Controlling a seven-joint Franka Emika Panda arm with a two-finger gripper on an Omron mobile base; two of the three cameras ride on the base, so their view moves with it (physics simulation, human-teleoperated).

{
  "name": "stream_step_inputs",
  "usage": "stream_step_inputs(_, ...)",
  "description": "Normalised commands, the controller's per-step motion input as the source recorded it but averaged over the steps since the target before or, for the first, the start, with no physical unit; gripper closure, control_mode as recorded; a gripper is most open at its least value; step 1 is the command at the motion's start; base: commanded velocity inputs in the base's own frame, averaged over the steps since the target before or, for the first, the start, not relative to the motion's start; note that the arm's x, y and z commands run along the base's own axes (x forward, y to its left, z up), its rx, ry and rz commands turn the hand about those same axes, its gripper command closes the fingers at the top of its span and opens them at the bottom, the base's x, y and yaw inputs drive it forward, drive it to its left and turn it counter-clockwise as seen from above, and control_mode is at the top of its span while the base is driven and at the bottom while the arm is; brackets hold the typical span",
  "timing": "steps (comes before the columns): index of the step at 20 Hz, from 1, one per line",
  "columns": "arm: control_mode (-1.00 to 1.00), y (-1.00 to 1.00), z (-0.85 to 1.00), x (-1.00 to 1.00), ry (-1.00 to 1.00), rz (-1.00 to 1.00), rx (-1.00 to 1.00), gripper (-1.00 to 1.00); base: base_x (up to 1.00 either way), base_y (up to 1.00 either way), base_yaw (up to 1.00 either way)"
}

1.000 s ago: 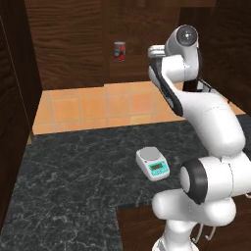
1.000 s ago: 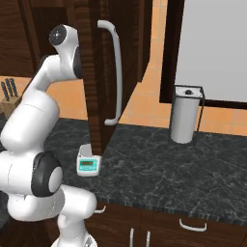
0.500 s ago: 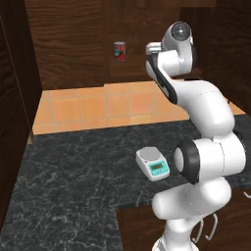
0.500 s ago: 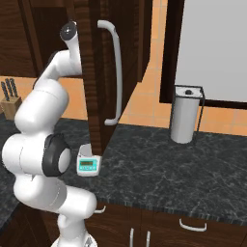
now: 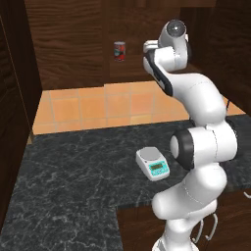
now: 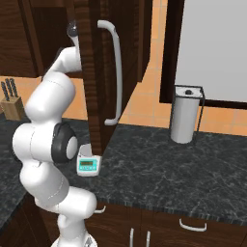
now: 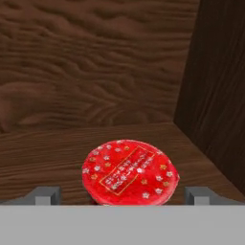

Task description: Pick the yogurt and place it on the digital scale for weighing, and close the cabinet.

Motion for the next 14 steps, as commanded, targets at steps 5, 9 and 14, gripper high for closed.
stream_step_inputs(5, -1.00, 0.00, -0.15, 0.28, 0.00, 0.00, 0.00, -1.00, 0.00, 0.00, 0.00)
stream_step_inputs(9, -1.00, 0.00, -0.02, 0.18, 0.00, 0.00, 0.00, 1.00, 0.00, 0.00, 0.00)
stream_step_inputs(14, -1.00, 0.00, -0.05, 0.03, 0.00, 0.00, 0.00, 1.00, 0.00, 0.00, 0.00)
